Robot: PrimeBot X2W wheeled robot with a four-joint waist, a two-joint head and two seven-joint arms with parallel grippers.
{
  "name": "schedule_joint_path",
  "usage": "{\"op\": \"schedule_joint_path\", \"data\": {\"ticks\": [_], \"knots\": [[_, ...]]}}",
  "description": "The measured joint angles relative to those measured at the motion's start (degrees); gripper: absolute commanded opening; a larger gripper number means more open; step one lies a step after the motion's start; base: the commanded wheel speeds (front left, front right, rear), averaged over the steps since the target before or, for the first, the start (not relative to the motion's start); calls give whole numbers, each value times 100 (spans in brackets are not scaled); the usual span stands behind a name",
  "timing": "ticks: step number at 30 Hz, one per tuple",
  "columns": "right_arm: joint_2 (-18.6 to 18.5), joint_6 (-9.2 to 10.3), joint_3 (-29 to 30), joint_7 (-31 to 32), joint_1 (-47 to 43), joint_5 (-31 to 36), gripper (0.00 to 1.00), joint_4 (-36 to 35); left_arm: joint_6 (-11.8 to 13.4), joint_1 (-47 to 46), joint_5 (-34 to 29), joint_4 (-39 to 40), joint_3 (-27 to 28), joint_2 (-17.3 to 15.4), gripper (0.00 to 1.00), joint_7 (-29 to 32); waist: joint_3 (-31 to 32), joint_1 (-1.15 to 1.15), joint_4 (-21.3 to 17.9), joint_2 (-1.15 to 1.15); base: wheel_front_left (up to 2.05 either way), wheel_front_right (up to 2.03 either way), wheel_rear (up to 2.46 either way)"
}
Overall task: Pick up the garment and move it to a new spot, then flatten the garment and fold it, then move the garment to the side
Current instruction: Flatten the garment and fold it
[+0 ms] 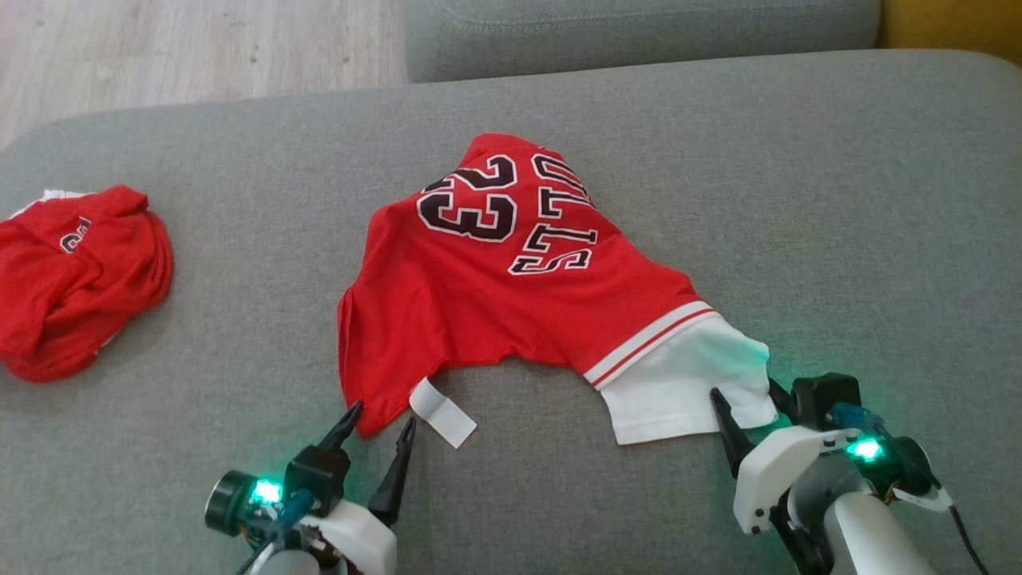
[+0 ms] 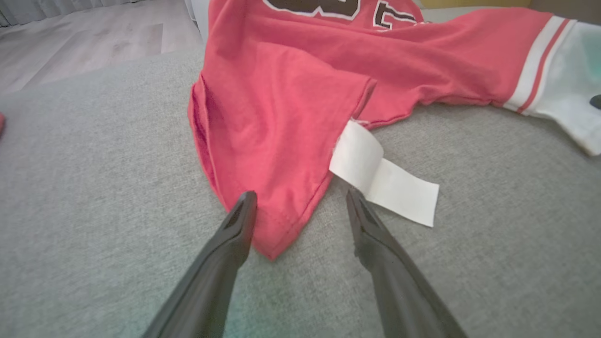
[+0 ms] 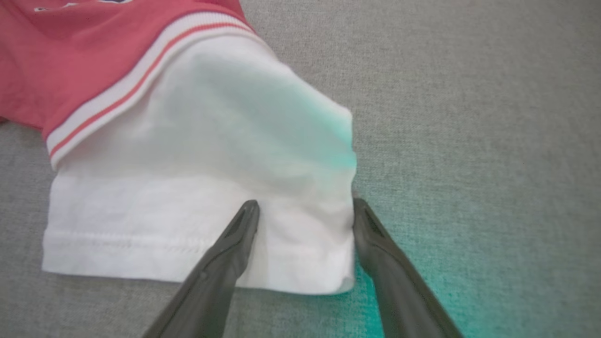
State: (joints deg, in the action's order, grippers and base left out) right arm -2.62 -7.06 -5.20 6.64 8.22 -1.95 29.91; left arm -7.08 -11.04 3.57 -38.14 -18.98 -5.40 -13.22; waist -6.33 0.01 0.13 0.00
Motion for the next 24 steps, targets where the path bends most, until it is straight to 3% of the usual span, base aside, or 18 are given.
{"op": "schedule_joint_path", "data": {"ticks": [7, 17, 18, 19, 20, 24], "knots": [[0, 0, -22, -7, 105, -24, 100, 45, -1, -314, 1, -397, -111, -5, 100, -55, -146, -1, -9, 0, 0, 0, 0], [-103, 2, -474, 385, 399, -566, 100, 69, -5, -829, 3, -1067, -151, -92, 100, -209, -332, -2, -71, 0, 0, 0, 0], [-120, 2, -524, 455, 427, -678, 100, 68, -7, -878, 20, -1148, -152, -89, 96, -229, -336, -2, -75, 0, 0, 0, 0], [-147, 2, -615, 570, 466, -917, 30, 62, -8, -962, 115, -1277, -152, -80, 27, -234, -335, -2, -75, 0, 0, 0, 0], [-154, 2, -666, 575, 479, -1028, 0, 60, -7, -1011, 160, -1347, -152, -85, 0, -234, -331, -2, -74, 0, 0, 0, 0], [-107, 1, -767, 575, 473, -1448, 0, 8, -37, -1087, 375, -1500, -141, -93, 0, -230, -242, -1, -81, 0, 0, 0, 0]]}}
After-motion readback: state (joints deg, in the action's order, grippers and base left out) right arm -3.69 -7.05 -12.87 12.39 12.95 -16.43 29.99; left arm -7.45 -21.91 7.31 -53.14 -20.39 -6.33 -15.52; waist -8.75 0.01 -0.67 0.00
